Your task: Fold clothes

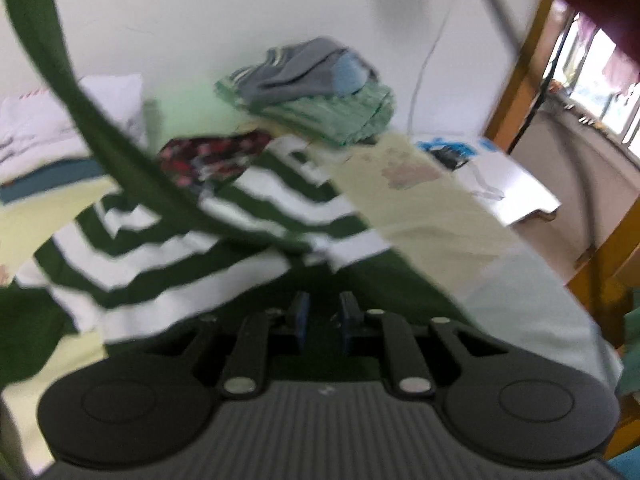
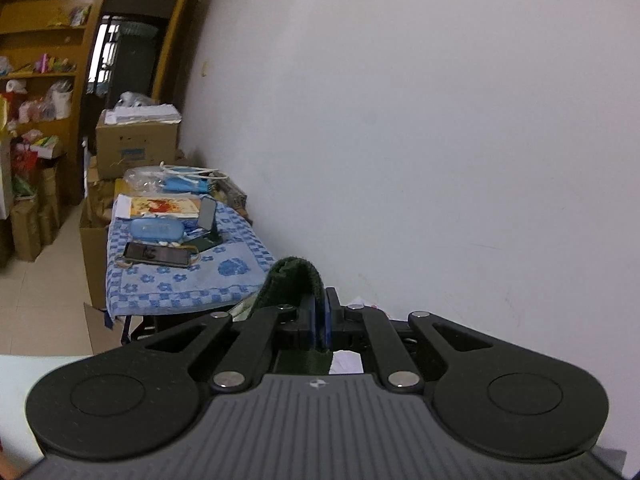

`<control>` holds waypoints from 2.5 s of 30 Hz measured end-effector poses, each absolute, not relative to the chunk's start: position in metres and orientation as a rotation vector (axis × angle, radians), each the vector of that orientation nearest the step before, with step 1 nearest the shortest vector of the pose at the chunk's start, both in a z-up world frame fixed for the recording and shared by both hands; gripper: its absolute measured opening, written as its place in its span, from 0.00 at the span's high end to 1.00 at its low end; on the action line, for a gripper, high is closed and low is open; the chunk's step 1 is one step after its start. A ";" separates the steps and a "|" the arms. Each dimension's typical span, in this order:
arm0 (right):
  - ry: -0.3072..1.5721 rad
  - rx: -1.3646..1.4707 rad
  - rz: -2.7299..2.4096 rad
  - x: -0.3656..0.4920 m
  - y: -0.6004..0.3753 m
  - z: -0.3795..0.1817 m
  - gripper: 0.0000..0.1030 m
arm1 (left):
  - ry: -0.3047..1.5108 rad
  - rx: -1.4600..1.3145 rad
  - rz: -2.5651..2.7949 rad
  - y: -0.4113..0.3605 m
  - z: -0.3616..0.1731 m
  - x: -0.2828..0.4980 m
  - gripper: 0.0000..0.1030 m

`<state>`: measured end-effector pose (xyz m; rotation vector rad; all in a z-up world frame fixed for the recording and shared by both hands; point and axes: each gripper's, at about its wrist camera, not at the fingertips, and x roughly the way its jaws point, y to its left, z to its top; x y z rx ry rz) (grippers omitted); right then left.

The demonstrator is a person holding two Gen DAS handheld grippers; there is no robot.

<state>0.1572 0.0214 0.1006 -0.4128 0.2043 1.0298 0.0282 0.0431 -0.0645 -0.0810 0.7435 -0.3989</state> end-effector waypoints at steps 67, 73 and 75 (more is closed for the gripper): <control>0.791 -0.420 0.387 -0.136 -0.153 -0.066 0.97 | 0.844 0.245 -0.500 0.016 -0.105 0.072 0.52; 0.832 -0.452 0.400 -0.134 -0.156 -0.086 0.97 | 0.837 0.323 -0.510 0.021 -0.104 0.049 0.41; 0.844 -0.450 0.415 -0.133 -0.154 -0.089 0.97 | 0.836 0.337 -0.502 0.026 -0.103 0.041 0.39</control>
